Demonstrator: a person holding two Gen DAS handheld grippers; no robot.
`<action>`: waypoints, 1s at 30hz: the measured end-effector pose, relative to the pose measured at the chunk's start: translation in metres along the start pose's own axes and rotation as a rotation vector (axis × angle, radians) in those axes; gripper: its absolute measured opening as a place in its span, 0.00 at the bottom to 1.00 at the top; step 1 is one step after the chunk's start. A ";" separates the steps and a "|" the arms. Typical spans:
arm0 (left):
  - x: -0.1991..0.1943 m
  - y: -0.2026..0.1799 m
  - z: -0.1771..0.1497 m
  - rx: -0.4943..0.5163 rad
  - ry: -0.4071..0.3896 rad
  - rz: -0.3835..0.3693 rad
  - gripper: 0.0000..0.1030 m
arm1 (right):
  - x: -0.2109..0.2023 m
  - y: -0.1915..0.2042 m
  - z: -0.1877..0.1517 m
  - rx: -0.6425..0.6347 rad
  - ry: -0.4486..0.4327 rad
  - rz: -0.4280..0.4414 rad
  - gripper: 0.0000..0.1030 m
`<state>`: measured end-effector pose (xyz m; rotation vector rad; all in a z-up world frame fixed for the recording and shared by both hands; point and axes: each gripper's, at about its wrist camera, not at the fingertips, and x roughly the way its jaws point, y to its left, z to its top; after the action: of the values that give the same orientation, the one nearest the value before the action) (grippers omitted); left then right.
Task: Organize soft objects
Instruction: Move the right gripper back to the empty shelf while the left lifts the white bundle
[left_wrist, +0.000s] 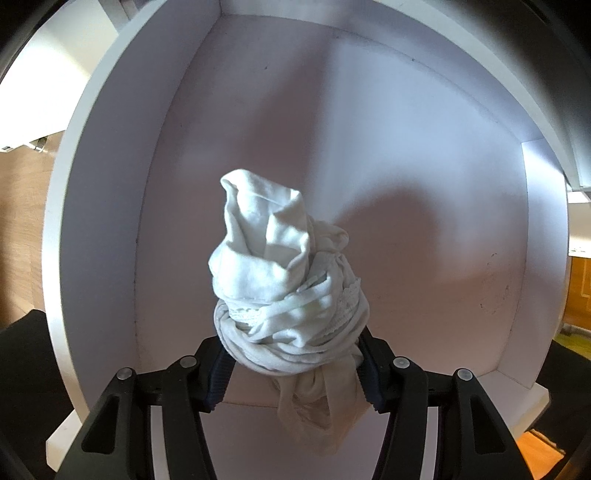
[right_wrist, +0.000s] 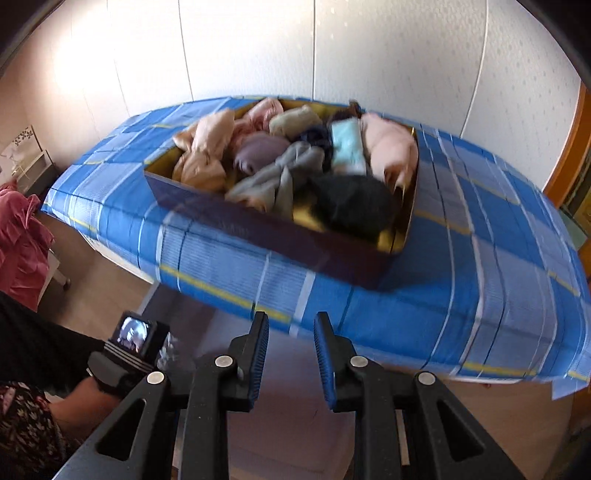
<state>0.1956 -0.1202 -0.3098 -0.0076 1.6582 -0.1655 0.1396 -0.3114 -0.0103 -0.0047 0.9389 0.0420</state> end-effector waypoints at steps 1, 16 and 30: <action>-0.001 -0.001 -0.001 0.005 -0.003 0.003 0.56 | 0.003 -0.001 -0.005 0.010 0.004 0.002 0.24; -0.018 -0.005 -0.010 0.006 -0.046 -0.025 0.56 | 0.055 -0.005 -0.046 0.060 0.096 0.018 0.28; -0.080 0.001 -0.011 -0.007 -0.157 -0.109 0.55 | 0.099 -0.021 -0.085 0.147 0.292 0.006 0.29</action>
<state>0.1930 -0.1094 -0.2299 -0.1142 1.5026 -0.2359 0.1306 -0.3310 -0.1404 0.1310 1.2324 -0.0232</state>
